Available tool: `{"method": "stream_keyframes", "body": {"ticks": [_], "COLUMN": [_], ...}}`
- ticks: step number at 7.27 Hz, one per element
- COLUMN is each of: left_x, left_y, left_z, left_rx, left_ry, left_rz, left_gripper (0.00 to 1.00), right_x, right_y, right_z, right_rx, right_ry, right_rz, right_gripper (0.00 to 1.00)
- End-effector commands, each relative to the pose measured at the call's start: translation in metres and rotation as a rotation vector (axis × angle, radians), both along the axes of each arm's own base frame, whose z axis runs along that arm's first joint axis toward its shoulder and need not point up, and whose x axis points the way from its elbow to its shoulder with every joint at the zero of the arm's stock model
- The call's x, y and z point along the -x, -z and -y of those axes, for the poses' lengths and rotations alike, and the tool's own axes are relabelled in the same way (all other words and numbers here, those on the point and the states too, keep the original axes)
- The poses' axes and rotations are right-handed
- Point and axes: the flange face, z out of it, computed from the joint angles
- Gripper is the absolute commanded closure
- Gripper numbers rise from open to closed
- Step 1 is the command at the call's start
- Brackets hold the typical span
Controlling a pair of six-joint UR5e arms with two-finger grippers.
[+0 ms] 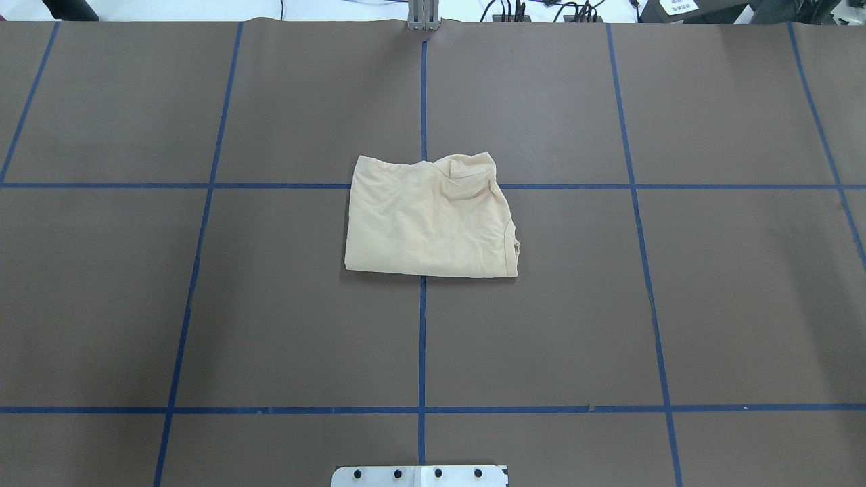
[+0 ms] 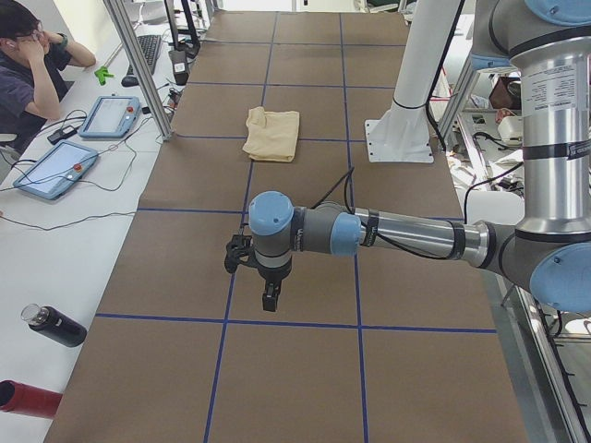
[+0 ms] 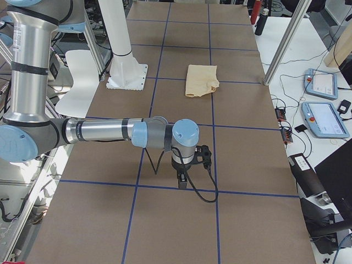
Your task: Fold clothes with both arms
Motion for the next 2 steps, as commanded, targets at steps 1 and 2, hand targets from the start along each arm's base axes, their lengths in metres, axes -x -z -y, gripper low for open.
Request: {"method": "stream_keyframes", "body": {"ticks": [1,2], "left_x": [0.0,0.0], "left_y": [0.0018,0.0002], "left_z": [0.0003,-0.0004], "left_rx": [-0.005,0.0], "left_ry": [-0.001,-0.001], "left_rz": [0.0,0.0], "left_gripper": [0.0,0.0], "right_x": [0.0,0.0], "right_y": [0.0002,0.0002], "right_z": [0.0,0.0], "right_rx": [0.0,0.0], "right_ry": [0.0,0.0], "right_rz": [0.0,0.0], "right_gripper": [0.0,0.0]}}
